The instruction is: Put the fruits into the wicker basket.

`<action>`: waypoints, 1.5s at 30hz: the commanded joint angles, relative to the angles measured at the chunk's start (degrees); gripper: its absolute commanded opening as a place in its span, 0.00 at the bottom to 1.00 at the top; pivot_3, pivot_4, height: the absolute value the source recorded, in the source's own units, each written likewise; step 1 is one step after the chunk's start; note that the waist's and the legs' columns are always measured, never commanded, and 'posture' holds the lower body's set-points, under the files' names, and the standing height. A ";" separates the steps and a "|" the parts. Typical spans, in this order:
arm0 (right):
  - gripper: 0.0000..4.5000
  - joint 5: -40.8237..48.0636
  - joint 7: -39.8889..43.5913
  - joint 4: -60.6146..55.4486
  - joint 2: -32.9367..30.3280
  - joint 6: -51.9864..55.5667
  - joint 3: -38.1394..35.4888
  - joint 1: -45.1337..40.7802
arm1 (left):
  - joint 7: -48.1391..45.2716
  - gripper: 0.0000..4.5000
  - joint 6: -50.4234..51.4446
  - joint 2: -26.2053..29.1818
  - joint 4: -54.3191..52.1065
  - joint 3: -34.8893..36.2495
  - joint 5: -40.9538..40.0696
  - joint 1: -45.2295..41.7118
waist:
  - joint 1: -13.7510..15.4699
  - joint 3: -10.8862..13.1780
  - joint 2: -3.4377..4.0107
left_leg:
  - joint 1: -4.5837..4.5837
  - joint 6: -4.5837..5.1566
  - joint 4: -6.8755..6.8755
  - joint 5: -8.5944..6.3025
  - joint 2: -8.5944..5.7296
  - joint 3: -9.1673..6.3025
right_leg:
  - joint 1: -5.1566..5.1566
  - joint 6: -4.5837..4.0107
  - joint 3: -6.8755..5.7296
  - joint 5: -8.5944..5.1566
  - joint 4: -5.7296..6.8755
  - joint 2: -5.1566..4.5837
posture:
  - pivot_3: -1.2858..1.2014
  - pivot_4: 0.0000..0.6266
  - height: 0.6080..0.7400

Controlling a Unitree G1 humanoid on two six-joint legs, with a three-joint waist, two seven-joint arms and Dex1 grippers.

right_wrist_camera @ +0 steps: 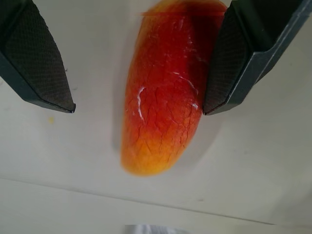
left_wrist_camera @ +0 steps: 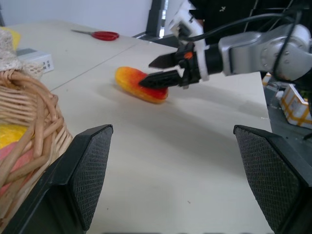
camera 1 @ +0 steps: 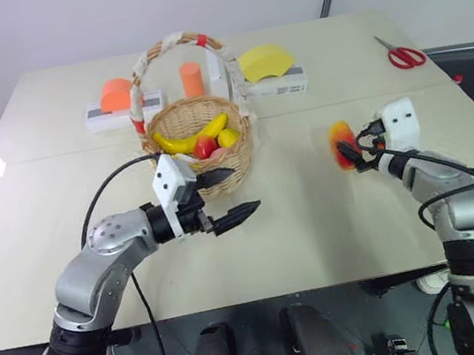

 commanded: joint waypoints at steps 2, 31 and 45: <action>0.97 0.72 -1.70 4.32 1.02 2.56 -1.37 -4.25 | -0.12 0.94 -0.83 -0.06 -1.03 0.14 0.20 -0.68 | 0.33 0.00 0.00 | -0.01 0.00 0.03 0.00 -0.02 -0.02 | 0.02 0.00 -0.01 0.00 0.00 -0.01 | 0.52 0.24 1.00; 0.37 1.00 10.88 0.38 16.69 -4.04 21.95 -26.63 | 1.33 0.94 -2.30 6.70 -1.48 14.82 -1.13 8.63 | 0.60 0.04 0.06 | -0.12 -0.07 -0.02 0.02 0.31 -0.17 | -0.14 -0.19 -0.06 0.08 -0.06 0.26 | 0.52 0.24 1.00; 0.89 6.04 18.07 -12.12 11.21 -7.13 15.78 -16.38 | 5.28 0.94 -4.29 2.59 -1.84 16.17 -1.19 9.94 | 0.65 0.02 0.03 | -1.03 -0.24 0.01 0.12 0.05 -0.19 | -1.08 -0.16 -0.20 0.12 0.11 -0.17 | 0.52 0.24 1.00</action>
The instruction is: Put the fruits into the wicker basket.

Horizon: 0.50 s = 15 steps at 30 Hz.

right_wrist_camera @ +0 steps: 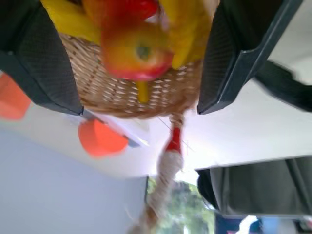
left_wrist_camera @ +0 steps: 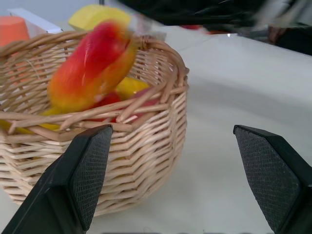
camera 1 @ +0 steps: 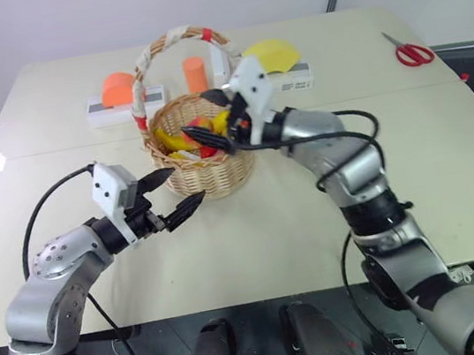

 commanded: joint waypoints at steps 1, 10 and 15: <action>0.89 2.70 -0.87 -5.97 -2.86 2.18 -5.68 4.08 | 0.57 0.94 -2.36 -1.31 -0.41 2.07 -1.28 -0.05 | 0.04 0.00 0.00 | 0.01 0.00 0.02 0.00 -0.01 0.00 | 0.02 0.00 0.00 0.00 0.00 -0.01 | 0.52 0.24 1.00; 0.89 -1.71 -13.05 8.29 4.31 -3.51 -8.86 0.27 | 0.49 0.94 -3.07 -3.43 1.58 1.87 -2.36 -2.42 | -0.69 0.00 0.01 | 0.18 -0.17 0.00 0.12 0.23 0.04 | 0.01 -0.07 0.04 0.02 0.24 0.30 | 0.52 0.24 1.00; 0.58 -3.37 -13.31 20.54 7.85 -10.70 -8.65 -4.62 | 0.82 0.94 -3.26 -3.98 1.48 1.02 -2.06 -2.79 | -0.47 0.00 0.01 | 0.14 -0.20 0.02 0.14 0.23 0.03 | 0.01 -0.11 0.08 0.05 0.24 0.47 | 0.52 0.24 1.00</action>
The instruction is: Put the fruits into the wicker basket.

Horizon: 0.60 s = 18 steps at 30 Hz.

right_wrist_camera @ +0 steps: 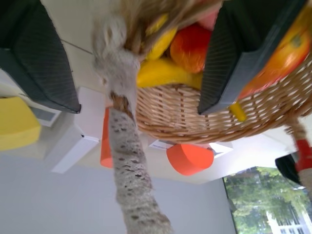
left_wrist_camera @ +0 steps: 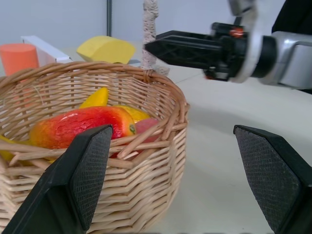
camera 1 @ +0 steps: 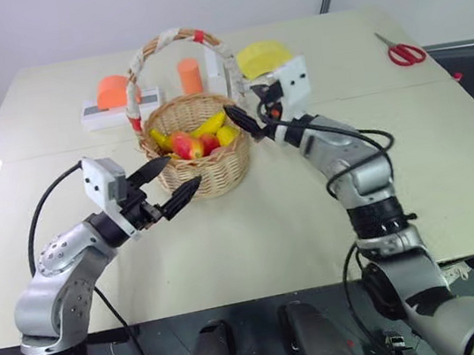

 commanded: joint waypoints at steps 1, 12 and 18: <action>0.46 -0.63 0.06 4.49 1.06 -5.32 -0.70 -3.15 | 0.59 0.94 -1.35 -0.29 -1.67 -0.25 -0.17 -0.59 | 0.09 0.00 0.00 | -0.01 0.00 0.00 0.00 0.00 -0.01 | 0.00 0.00 0.00 0.00 -0.01 0.00 | 0.52 0.24 1.00; 0.01 -0.59 -2.30 -0.93 -5.13 -8.11 -6.85 -0.69 | 1.27 0.94 -1.69 -0.56 -2.45 -1.25 -0.47 -0.39 | 0.38 0.01 0.01 | -0.06 0.00 0.00 0.00 0.05 -0.04 | -0.02 -0.01 0.01 0.00 -0.03 0.04 | 0.52 0.24 1.00; 0.01 -1.42 -7.89 -2.29 -17.04 -8.37 -17.79 5.20 | -0.05 0.94 -1.88 -1.08 -0.26 -3.18 -0.33 -2.83 | 1.88 0.00 0.01 | -0.10 0.02 0.00 -0.01 -0.06 -0.02 | -0.01 -0.01 0.01 0.01 -0.13 -0.05 | 0.52 0.24 1.00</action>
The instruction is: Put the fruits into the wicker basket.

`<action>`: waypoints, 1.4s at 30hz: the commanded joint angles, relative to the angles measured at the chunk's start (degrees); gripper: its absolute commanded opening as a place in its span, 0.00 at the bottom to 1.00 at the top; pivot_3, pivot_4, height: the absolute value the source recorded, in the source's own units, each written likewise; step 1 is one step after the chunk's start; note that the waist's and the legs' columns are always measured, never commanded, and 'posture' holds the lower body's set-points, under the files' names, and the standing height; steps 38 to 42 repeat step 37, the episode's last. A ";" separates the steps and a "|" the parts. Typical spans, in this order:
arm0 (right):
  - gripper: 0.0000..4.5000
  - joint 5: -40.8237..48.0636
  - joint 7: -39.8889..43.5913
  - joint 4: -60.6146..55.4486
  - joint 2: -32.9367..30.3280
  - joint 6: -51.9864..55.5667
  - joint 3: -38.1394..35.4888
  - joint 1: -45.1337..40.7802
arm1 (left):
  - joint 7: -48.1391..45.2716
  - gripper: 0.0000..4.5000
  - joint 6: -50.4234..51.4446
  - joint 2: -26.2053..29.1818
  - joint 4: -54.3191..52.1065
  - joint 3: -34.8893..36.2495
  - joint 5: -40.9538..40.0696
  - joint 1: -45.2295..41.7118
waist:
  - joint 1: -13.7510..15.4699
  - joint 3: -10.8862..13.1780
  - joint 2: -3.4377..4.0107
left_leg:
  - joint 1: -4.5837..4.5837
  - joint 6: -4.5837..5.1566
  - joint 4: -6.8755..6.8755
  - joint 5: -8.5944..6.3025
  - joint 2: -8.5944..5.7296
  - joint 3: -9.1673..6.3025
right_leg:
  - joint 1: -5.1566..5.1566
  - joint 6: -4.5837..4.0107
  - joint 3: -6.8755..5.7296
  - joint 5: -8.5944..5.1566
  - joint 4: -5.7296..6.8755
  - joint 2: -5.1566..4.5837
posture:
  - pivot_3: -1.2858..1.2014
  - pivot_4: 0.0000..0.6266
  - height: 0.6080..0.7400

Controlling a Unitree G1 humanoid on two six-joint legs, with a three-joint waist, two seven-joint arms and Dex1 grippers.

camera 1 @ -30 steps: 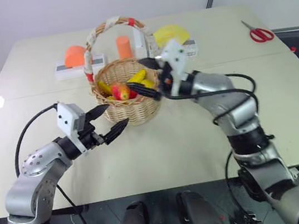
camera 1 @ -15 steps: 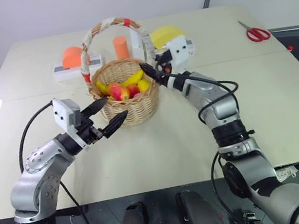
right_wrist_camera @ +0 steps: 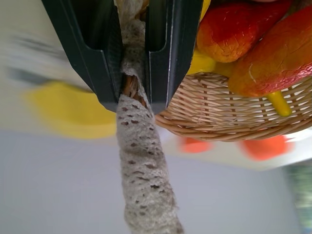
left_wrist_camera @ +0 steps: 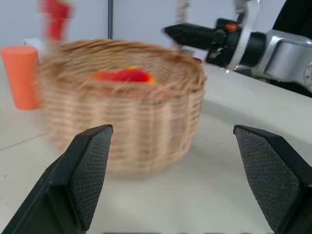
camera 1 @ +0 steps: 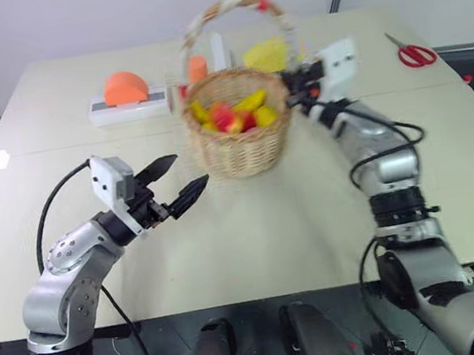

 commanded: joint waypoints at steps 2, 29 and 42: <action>0.01 -0.47 -3.95 -1.03 -6.85 -2.14 -8.40 2.86 | -1.45 0.94 -1.44 -0.64 1.19 -1.97 0.09 -2.50 | 0.01 0.00 0.00 | -0.01 0.02 0.00 -0.01 -0.01 0.03 | 0.01 0.00 0.00 0.00 -0.02 -0.01 | 0.52 0.24 1.00; 0.75 10.47 19.26 -27.05 -13.34 -0.32 -1.16 34.76 | -0.71 0.94 -12.29 2.28 14.47 1.98 11.93 5.73 | -1.71 -0.05 0.09 | 0.69 0.07 0.00 -0.03 0.42 0.46 | 0.45 -0.08 0.37 0.03 0.09 0.48 | 0.52 0.24 1.00; 0.75 6.06 21.30 -17.42 -7.98 -6.29 6.87 30.38 | 2.15 0.94 -14.10 -0.65 15.13 2.90 12.80 8.98 | -1.44 -0.05 0.08 | 0.94 0.07 -0.04 -0.04 0.39 0.35 | 0.83 -0.08 0.32 0.02 -0.10 0.43 | 0.52 0.24 1.00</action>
